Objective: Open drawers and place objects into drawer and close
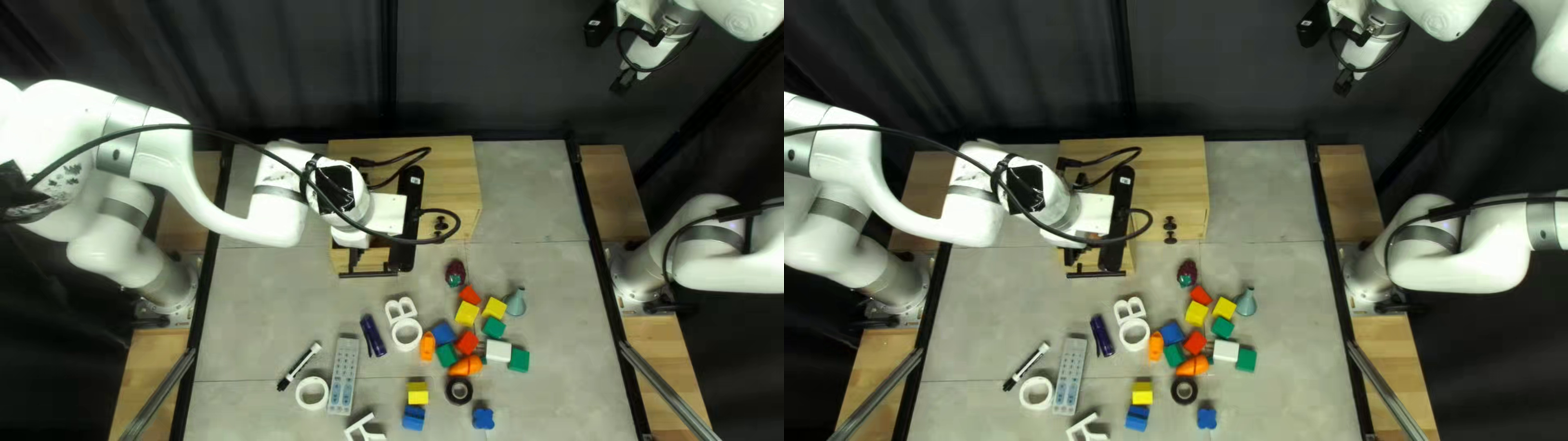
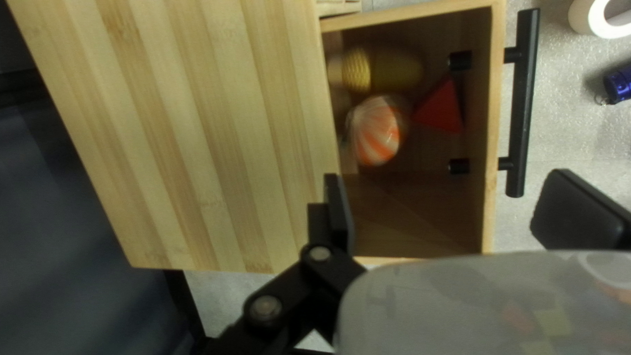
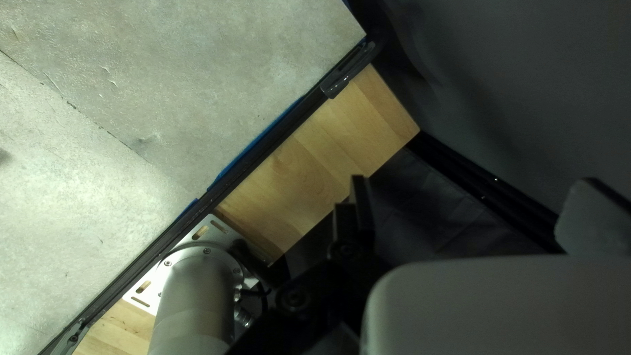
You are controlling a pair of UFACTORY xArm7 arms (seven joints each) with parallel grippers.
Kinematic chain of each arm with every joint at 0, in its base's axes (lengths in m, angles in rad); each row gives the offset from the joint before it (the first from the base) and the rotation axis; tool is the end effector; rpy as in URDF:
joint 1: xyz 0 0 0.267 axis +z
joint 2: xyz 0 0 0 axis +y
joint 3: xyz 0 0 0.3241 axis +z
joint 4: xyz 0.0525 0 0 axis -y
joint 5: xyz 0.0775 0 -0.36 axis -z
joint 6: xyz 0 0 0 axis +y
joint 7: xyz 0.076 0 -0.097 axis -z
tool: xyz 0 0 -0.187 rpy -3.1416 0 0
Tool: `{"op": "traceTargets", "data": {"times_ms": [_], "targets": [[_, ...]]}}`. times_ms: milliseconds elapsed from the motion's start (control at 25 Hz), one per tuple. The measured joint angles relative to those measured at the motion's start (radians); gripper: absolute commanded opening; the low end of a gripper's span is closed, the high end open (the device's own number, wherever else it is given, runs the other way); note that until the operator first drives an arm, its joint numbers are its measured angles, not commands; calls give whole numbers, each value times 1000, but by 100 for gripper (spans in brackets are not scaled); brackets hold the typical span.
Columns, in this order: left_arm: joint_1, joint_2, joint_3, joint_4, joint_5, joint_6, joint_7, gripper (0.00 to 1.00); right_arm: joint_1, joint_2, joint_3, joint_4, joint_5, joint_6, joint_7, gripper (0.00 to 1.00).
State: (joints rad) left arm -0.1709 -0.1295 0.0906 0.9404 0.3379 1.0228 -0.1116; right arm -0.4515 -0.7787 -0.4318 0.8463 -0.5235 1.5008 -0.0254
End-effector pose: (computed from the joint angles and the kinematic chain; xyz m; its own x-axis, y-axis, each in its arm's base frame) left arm 0.4619 0.0294 0.2192 0.9878 -0.1464 0.0537 -0.1263 -0.9530 -0.2754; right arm 0.0849 -0.3143 0.3370 0.7436 -0.6652 0.0684 -0.6610 -0.7158 0.2251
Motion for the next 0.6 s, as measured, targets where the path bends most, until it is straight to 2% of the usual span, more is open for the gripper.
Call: {"op": "traceTargets", "data": {"times_ms": [360, 600], "targets": [[-54, -5, -47, 16, -88, 43, -18, 100, 0, 0, 0, 0, 0, 0, 0, 100], [-90, 15, -77, 97, -123, 126, 27, 100, 0, 0, 0, 0, 0, 0, 0, 100]]}}
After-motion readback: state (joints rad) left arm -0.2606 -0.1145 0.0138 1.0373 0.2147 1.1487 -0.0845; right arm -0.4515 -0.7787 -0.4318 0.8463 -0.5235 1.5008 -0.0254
